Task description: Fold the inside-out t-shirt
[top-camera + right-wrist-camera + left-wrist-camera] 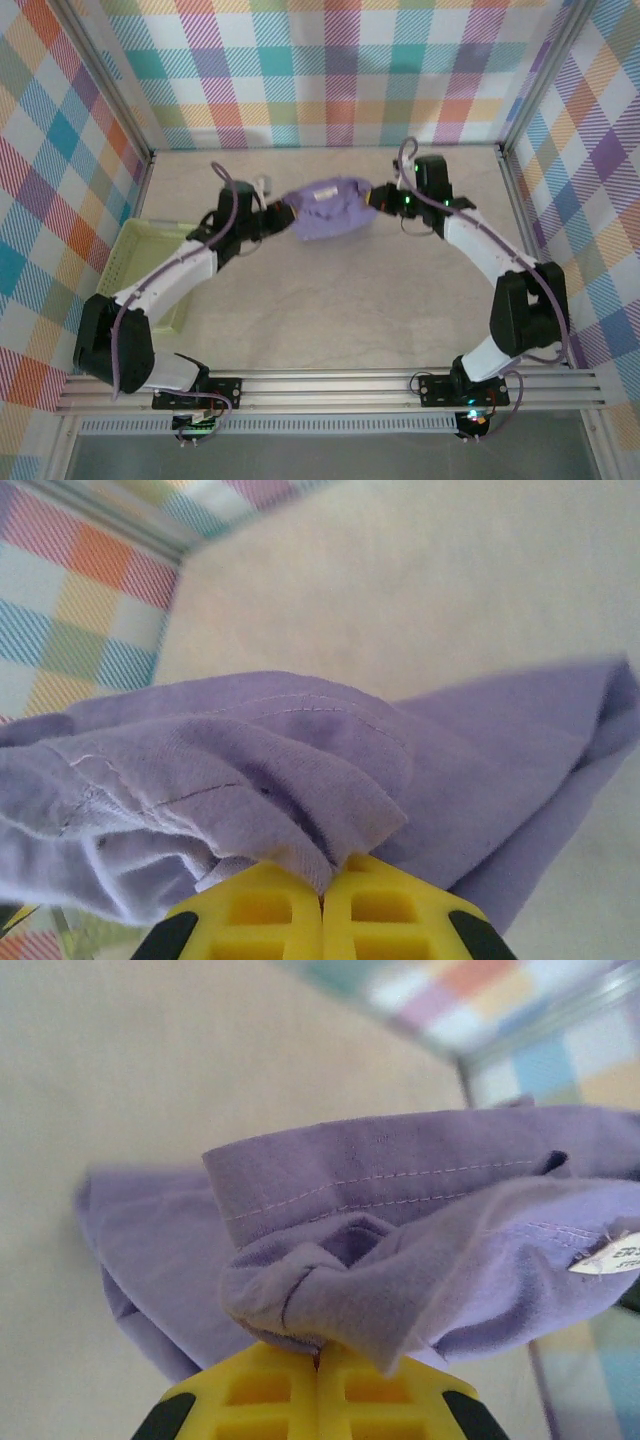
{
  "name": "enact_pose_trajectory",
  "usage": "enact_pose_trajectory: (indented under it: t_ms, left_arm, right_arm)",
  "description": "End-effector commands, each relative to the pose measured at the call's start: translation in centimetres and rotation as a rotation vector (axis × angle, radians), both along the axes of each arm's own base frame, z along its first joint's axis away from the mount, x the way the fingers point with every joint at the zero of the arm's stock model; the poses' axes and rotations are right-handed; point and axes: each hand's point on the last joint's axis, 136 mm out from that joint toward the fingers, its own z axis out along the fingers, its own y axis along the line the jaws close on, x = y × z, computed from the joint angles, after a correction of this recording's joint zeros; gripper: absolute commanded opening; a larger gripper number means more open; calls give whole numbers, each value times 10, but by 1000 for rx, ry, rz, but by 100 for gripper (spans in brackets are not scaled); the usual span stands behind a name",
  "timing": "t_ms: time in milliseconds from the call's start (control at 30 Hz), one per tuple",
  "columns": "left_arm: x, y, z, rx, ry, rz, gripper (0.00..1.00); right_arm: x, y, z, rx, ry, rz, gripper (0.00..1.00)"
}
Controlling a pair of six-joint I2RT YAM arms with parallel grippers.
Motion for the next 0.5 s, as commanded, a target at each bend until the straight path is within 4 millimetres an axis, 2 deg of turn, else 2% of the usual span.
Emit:
enact_pose_trajectory:
  t_ms: [0, 100, 200, 300, 400, 467]
  left_arm:
    - [-44, -30, 4, -33, -78, -141, 0]
    - [-82, -49, -14, -15, -53, -224, 0]
    - [-93, -48, -31, 28, -9, -206, 0]
    - [-79, -31, -40, 118, 7, -95, 0]
    - [-55, -17, -45, 181, 30, 15, 0]
    - [-38, -11, -54, 203, 90, 70, 0]
  right_arm:
    - [-41, 3, -11, 22, -27, 40, 0]
    - [-79, -9, -37, 21, 37, 14, 0]
    - [-102, -19, -48, 20, 71, -14, 0]
    - [-107, -29, -47, -15, 67, -53, 0]
    - [-95, -37, -41, -78, 48, -96, 0]
    - [-84, -42, -43, -133, 70, -129, 0]
